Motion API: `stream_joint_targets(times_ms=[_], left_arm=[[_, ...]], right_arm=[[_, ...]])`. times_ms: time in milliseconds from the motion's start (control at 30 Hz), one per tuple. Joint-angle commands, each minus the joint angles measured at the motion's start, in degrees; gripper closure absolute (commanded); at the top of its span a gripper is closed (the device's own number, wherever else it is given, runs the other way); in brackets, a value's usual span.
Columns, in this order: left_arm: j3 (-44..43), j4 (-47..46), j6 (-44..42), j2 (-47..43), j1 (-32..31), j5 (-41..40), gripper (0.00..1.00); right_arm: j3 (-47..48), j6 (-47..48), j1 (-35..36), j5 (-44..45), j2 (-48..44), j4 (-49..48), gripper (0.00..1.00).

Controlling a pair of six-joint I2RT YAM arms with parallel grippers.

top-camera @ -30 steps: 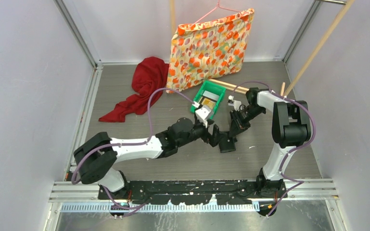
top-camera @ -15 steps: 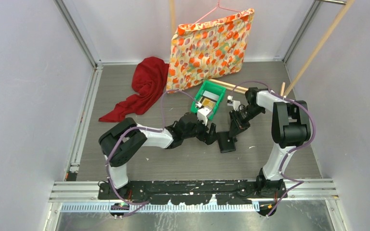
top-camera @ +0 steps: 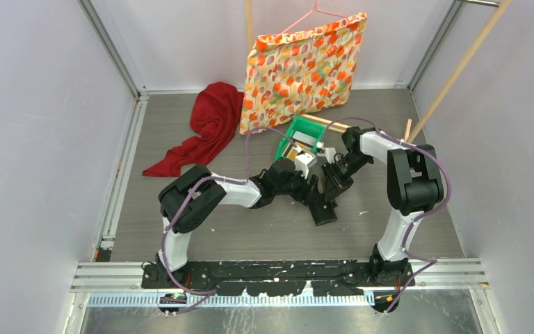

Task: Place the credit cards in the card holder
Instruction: Close the card holder at the center of the board.

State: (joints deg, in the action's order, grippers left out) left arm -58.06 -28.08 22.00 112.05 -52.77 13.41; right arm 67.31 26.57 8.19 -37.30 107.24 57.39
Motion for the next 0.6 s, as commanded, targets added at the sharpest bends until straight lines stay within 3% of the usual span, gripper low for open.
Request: stream_joint_targets(times_ms=[0, 367, 467, 567], left_arm=[[-2.1, 1.0, -1.1, 1.0, 0.2, 2.4, 0.39], [-3.2, 5.4, 0.8, 3.2, 0.2, 2.9, 0.74], [-2.6, 6.7, 1.7, 2.8, 0.2, 0.8, 0.86], [-2.0, 8.0, 2.3, 2.4, 0.1, -1.1, 0.92]], right_arm=[[0.7, 2.1, 0.6, 2.5, -0.8, -1.4, 0.8], [0.8, 2.9, 0.6, 1.7, -2.2, -1.1, 0.79], [1.1, 3.6, 0.7, 0.4, -4.3, -0.4, 0.76], [1.0, 5.2, 0.7, -0.9, -8.9, 0.3, 0.7]])
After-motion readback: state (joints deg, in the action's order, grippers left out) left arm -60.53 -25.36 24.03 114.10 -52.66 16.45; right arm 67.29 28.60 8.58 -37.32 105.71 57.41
